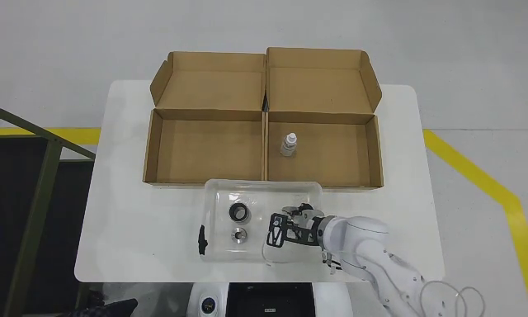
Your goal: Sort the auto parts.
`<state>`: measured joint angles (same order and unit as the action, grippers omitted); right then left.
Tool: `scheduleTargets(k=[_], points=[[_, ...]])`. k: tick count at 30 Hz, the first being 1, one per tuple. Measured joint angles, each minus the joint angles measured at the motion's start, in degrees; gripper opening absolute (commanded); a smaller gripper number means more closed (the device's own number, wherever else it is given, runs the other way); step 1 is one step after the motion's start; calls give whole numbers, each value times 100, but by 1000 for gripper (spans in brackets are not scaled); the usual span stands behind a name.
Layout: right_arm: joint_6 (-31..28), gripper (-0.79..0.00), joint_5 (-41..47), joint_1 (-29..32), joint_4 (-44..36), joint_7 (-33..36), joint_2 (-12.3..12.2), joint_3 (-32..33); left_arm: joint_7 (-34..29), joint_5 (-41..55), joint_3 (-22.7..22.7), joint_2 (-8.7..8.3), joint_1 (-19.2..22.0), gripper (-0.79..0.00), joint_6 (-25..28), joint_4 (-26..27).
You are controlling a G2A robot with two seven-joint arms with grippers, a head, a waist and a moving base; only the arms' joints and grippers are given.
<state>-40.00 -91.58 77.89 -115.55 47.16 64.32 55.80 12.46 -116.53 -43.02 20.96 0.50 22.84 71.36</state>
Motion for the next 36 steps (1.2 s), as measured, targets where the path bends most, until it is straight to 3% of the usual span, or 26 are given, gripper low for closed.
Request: scheduleTargets(k=[14,27,36], points=[[41,-785,87,41,-157,-673,-19,45,0,0,0,0,0,0,0,0],[664,-785,510,272,-109,-2682,-43,459,0,0,0,0,0,0,0,0],[546,-785,1395,423,-8,-4046,-64,817,0,0,0,0,0,0,0,0]])
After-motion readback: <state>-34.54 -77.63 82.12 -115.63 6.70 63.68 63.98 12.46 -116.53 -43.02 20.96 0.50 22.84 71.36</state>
